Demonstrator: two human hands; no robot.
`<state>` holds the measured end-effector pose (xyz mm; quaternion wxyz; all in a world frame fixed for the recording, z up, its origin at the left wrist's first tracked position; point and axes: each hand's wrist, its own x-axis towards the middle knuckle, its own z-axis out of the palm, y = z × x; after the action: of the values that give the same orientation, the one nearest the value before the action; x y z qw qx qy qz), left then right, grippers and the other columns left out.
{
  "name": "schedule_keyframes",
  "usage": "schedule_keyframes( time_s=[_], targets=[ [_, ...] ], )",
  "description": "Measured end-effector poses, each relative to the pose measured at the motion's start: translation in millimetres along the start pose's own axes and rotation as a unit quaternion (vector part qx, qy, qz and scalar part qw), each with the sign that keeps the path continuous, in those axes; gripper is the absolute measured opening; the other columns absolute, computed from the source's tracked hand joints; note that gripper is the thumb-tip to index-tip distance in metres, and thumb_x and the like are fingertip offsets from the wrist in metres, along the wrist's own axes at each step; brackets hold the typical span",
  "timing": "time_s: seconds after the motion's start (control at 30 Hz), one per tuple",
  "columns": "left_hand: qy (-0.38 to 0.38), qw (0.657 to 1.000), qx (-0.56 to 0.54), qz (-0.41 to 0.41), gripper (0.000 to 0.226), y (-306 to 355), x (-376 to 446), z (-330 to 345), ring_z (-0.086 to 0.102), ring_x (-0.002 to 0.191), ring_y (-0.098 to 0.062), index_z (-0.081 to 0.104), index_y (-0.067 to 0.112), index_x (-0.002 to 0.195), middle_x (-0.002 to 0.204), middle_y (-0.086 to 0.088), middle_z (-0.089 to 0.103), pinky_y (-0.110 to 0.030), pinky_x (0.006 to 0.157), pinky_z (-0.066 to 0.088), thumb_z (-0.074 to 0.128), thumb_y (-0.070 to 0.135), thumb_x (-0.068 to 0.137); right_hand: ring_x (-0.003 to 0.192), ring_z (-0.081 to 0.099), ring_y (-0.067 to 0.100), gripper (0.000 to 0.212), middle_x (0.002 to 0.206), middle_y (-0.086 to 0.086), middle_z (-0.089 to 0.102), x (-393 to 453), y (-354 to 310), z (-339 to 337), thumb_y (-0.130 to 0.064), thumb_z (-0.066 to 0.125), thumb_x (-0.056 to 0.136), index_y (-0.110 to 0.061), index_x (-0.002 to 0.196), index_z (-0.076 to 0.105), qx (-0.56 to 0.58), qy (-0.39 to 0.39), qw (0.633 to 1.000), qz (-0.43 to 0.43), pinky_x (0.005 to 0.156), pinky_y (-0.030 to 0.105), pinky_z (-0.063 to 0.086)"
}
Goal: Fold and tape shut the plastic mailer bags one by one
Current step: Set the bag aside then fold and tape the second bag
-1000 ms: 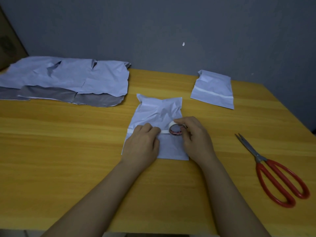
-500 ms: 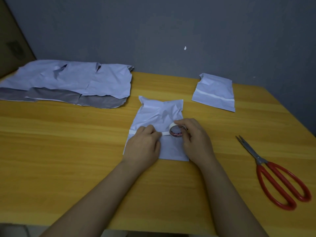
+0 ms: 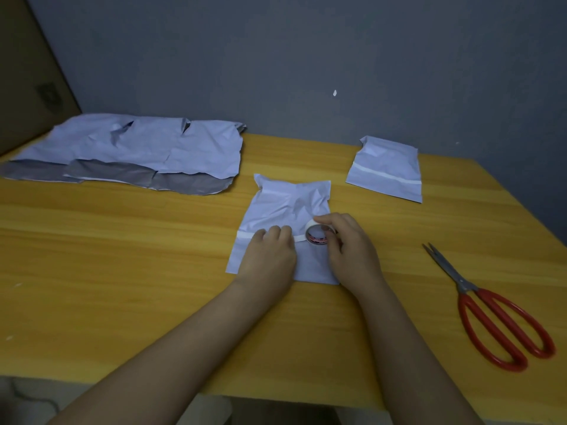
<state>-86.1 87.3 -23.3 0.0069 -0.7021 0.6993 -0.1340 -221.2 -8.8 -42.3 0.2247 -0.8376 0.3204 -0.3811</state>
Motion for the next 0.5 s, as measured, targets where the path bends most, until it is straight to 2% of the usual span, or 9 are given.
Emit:
schedule_keyframes(
  time_s=[0.07,0.13,0.17,0.23,0.37,0.5],
  targets=[
    [0.006,1.000,-0.004,0.006,0.021,0.9,-0.3,-10.4,0.054,0.069,-0.021,0.065,0.011,0.066,0.076,-0.005,0.055,-0.026,0.054,0.038,0.045,0.015,0.070,0.094,0.055,0.005,0.030,0.107,-0.009,0.058,0.0,-0.2,-0.2,-0.001,0.048,0.094,-0.019,0.110,0.064,0.003,0.002,1.000,-0.003,0.074,0.021,0.045],
    [-0.014,0.998,-0.059,-0.031,0.028,-0.8,0.5,-7.5,0.050,0.091,-0.026,0.061,0.005,0.093,0.101,-0.009,0.050,-0.031,0.060,0.033,0.035,0.005,0.083,0.094,0.055,0.007,0.029,0.107,-0.008,0.059,0.6,0.2,0.4,-0.001,0.048,0.094,-0.019,0.110,0.064,0.000,0.004,1.000,-0.003,0.074,0.022,0.045],
    [-0.035,0.994,-0.081,-0.058,0.028,-2.6,0.6,-5.7,0.046,0.103,-0.026,0.056,0.005,0.108,0.113,-0.008,0.045,-0.031,0.064,0.034,0.036,0.005,0.088,0.094,0.055,0.007,0.029,0.107,-0.008,0.059,0.7,0.5,0.6,-0.001,0.048,0.094,-0.020,0.110,0.064,-0.002,0.004,1.000,-0.001,0.074,0.023,0.045],
    [-0.071,0.987,-0.120,-0.083,0.035,-6.0,-0.8,-7.2,0.043,0.114,-0.024,0.052,0.010,0.123,0.125,-0.006,0.043,-0.032,0.071,0.040,0.041,0.009,0.091,0.095,0.055,0.007,0.029,0.107,-0.010,0.058,0.5,0.7,0.6,-0.002,0.048,0.094,-0.020,0.111,0.064,-0.003,0.003,1.000,0.002,0.074,0.020,0.044],
    [-0.047,0.981,-0.162,-0.099,0.039,-8.4,-2.8,-7.5,0.046,0.116,-0.023,0.053,0.013,0.128,0.130,-0.003,0.047,-0.035,0.079,0.047,0.041,0.010,0.091,0.097,0.054,0.004,0.027,0.109,-0.010,0.058,0.0,0.1,-0.4,-0.004,0.048,0.096,-0.019,0.112,0.064,-0.004,0.005,1.000,0.003,0.074,0.010,0.041],
    [-0.055,0.980,-0.165,-0.102,0.048,-7.9,-2.1,-8.1,0.045,0.119,-0.024,0.041,0.017,0.140,0.135,-0.003,0.045,-0.037,0.082,0.047,0.040,0.012,0.092,0.098,0.054,0.006,0.027,0.111,-0.005,0.060,-0.2,-0.4,-0.3,-0.003,0.048,0.095,-0.018,0.112,0.064,-0.003,0.007,1.000,-0.002,0.076,0.017,0.043]
  ],
)
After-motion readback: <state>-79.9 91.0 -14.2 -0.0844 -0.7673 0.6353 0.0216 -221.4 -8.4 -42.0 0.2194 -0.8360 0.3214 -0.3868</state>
